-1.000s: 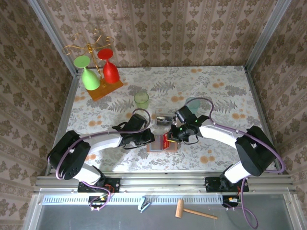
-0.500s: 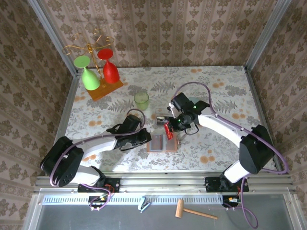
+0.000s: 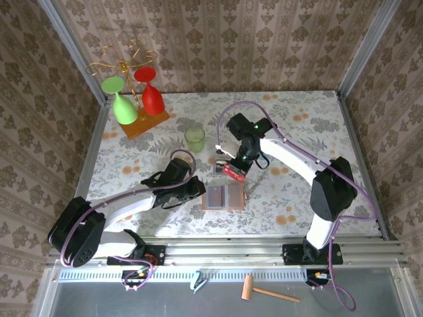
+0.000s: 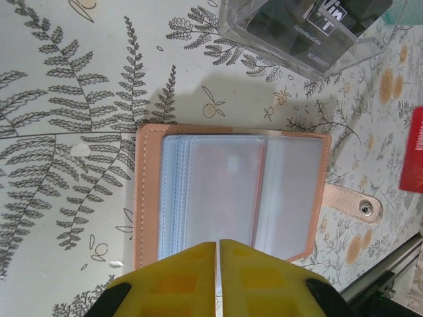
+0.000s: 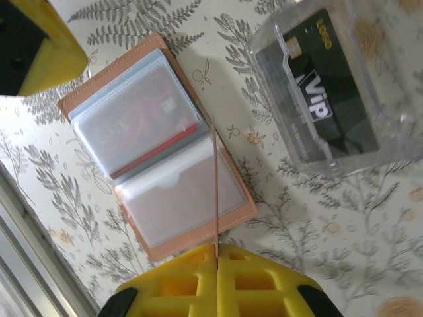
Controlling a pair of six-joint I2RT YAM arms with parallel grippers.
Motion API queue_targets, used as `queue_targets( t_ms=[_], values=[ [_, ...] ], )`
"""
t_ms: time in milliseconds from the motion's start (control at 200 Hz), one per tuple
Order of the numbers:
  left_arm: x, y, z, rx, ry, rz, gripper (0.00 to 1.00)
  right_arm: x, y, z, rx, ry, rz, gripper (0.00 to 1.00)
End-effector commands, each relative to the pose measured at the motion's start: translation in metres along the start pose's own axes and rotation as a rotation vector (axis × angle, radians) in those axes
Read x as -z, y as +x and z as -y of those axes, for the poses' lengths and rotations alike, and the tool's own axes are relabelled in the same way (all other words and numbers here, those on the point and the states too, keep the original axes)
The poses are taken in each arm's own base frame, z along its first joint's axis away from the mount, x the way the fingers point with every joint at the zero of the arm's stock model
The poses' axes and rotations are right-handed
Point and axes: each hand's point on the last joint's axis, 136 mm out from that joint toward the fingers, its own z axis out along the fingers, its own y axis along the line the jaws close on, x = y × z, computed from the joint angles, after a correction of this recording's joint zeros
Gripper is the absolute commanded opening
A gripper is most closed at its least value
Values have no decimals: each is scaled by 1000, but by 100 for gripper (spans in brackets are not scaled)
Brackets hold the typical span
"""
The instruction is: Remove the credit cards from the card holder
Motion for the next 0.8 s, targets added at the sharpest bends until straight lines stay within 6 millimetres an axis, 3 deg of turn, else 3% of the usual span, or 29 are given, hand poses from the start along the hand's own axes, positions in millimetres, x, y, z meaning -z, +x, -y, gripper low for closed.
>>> queue_targets(
  t_ms=[0, 325, 795],
  values=[
    [5, 2, -11, 20, -37, 10, 11, 2, 12, 11, 163, -7, -109, 0],
    [9, -1, -11, 18, -49, 17, 11, 9, -15, 48, 233, -1, -124, 0],
    [15, -9, -17, 40, -73, 21, 11, -6, -46, 74, 302, -76, -144, 0]
  ],
)
